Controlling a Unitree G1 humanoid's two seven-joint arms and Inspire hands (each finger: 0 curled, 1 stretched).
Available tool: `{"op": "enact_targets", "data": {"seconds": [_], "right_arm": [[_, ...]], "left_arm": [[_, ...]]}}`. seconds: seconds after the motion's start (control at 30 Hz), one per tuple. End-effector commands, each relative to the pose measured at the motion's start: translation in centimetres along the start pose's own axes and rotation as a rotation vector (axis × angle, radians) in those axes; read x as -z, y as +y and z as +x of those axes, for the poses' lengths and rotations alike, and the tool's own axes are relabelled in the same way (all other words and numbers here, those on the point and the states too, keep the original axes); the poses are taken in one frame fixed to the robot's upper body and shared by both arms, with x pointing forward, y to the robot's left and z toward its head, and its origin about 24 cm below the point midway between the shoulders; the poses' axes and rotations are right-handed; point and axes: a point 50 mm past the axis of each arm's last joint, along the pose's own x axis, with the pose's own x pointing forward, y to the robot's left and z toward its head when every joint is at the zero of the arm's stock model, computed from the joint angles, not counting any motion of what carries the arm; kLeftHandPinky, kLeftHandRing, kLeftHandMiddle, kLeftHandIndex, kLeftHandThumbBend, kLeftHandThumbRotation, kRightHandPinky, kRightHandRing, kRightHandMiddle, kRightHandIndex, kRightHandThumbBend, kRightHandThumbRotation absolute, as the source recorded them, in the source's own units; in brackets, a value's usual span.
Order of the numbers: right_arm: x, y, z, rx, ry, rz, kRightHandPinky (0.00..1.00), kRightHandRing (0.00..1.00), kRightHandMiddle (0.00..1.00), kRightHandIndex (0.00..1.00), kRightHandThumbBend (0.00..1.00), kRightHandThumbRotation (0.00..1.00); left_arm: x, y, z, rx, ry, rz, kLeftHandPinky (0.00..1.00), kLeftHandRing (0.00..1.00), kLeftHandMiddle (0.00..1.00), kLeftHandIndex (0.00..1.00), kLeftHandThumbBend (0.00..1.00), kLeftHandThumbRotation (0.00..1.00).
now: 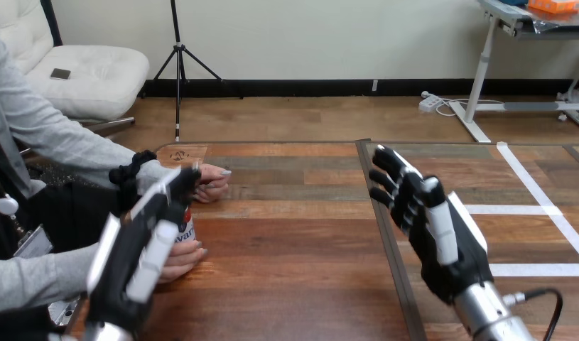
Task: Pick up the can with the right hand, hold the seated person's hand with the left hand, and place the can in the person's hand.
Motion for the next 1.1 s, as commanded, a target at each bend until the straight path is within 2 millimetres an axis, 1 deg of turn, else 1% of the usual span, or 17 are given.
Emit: {"op": "enact_targets", "data": {"seconds": [0.0, 0.23, 0.33, 0.57, 0.83, 1.07], "right_arm": [[-0.6, 0.1, 0.6, 0.02, -0.057, 0.05, 1.0, 0.97, 0.97, 0.95, 0.84, 1.0], [0.2, 0.5, 0.1, 0.019, -0.036, 0.088, 1.0, 0.98, 0.97, 0.95, 0.85, 1.0], [0.5, 0.7, -0.1, 0.024, -0.032, 0.106, 1.0, 0.98, 0.97, 0.95, 0.84, 1.0], [1.2, 0.9, -0.2, 0.043, -0.016, 0.136, 1.0, 0.98, 0.97, 0.95, 0.84, 1.0], [1.6, 0.8, -0.2, 0.064, -0.01, 0.138, 1.0, 0.98, 0.97, 0.95, 0.84, 1.0], [1.9, 0.5, -0.1, 0.078, -0.005, 0.142, 1.0, 0.98, 0.97, 0.95, 0.84, 1.0]], "left_arm": [[-0.6, -0.4, 0.4, -0.037, -0.077, -0.039, 0.97, 0.93, 0.89, 0.87, 0.57, 0.92], [0.2, -0.7, -0.2, -0.019, -0.044, -0.114, 0.99, 0.94, 0.91, 0.89, 0.53, 0.95], [0.5, -0.6, -0.3, -0.008, -0.03, -0.146, 1.0, 0.96, 0.93, 0.91, 0.53, 0.96], [1.6, -0.3, -0.5, -0.038, 0.009, -0.185, 1.0, 0.99, 0.95, 0.92, 0.6, 0.93], [2.2, -0.2, -0.6, -0.091, 0.014, -0.211, 1.0, 0.99, 0.96, 0.93, 0.6, 0.93], [2.5, -0.1, -0.4, -0.143, 0.017, -0.218, 1.0, 0.98, 0.95, 0.92, 0.6, 0.92]]}}
